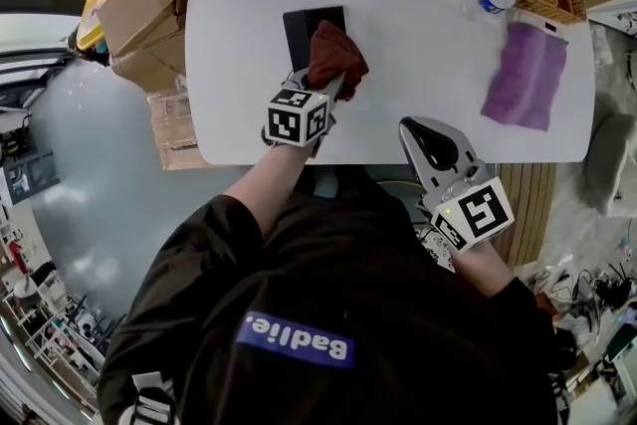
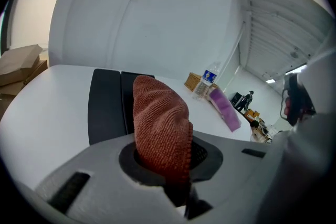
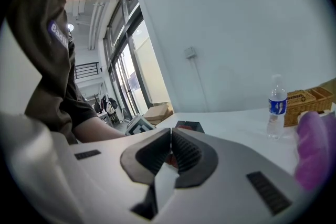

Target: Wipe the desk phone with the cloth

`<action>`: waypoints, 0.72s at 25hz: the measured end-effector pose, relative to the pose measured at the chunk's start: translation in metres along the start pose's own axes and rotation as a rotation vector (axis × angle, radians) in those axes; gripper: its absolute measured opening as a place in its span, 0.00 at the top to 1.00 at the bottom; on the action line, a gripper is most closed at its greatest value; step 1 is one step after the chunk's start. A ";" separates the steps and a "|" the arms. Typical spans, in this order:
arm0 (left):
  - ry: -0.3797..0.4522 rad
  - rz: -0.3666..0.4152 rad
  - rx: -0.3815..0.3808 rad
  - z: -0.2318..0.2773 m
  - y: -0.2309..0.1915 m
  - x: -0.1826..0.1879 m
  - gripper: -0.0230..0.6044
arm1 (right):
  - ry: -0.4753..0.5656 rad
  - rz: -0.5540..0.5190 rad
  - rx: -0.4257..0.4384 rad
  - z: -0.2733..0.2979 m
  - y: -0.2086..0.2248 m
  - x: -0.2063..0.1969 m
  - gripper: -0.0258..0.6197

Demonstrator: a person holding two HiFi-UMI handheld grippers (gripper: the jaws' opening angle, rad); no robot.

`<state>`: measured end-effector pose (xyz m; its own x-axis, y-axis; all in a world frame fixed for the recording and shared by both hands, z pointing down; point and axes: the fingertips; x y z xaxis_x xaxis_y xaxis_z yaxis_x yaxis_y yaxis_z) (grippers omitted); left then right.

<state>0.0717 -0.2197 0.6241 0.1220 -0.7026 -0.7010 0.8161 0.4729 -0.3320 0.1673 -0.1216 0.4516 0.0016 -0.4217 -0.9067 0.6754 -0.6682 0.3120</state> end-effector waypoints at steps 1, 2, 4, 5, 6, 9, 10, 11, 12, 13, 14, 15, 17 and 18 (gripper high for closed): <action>-0.013 -0.003 -0.005 -0.002 0.002 -0.009 0.87 | -0.001 -0.002 -0.001 0.000 0.000 0.001 0.91; -0.023 -0.007 -0.010 -0.004 0.004 -0.016 0.87 | -0.002 -0.004 -0.003 0.000 -0.001 0.001 0.91; -0.043 -0.012 -0.019 -0.008 0.007 -0.030 0.87 | -0.006 -0.007 -0.009 0.000 -0.003 -0.001 0.91; -0.052 -0.013 -0.025 -0.010 0.008 -0.036 0.87 | -0.009 -0.008 -0.011 -0.001 -0.006 -0.002 0.91; -0.062 -0.014 -0.030 -0.013 0.009 -0.043 0.87 | -0.012 -0.009 -0.014 -0.001 -0.009 -0.003 0.91; -0.079 -0.005 -0.049 -0.021 0.013 -0.057 0.87 | -0.017 -0.015 -0.019 0.001 -0.021 -0.005 0.91; -0.076 0.000 -0.056 -0.024 0.014 -0.058 0.87 | -0.016 -0.017 -0.020 0.002 -0.025 -0.005 0.91; -0.069 0.007 -0.063 -0.029 0.014 -0.057 0.87 | -0.013 -0.021 -0.020 0.004 -0.031 -0.004 0.91; -0.060 0.015 -0.071 -0.034 0.015 -0.055 0.87 | -0.009 -0.026 -0.020 0.007 -0.036 -0.003 0.91; -0.050 0.024 -0.080 -0.040 0.016 -0.052 0.87 | -0.005 -0.033 -0.021 0.009 -0.042 -0.001 0.91; -0.039 0.033 -0.089 -0.047 0.017 -0.049 0.87 | -0.001 -0.040 -0.022 0.011 -0.049 0.001 0.91; -0.027 0.042 -0.100 -0.055 0.018 -0.046 0.87 | 0.002 -0.047 -0.025 0.013 -0.056 0.003 0.91; -0.004 0.060 -0.121 -0.075 0.019 -0.042 0.87 | 0.009 -0.056 -0.034 0.015 -0.074 0.004 0.91; 0.008 0.069 -0.133 -0.086 0.019 -0.040 0.87 | 0.013 -0.059 -0.041 0.017 -0.083 0.005 0.91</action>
<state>0.0341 -0.1367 0.5914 0.1698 -0.6621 -0.7300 0.7242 0.5862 -0.3633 0.0990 -0.0786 0.4255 -0.0298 -0.3737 -0.9271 0.7040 -0.6663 0.2460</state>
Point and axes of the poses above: the fingertips, and each gripper's own axes: z forward along the fingers, y to its right, x out of its top, and after that the axes turned 4 degrees about x, right-handed
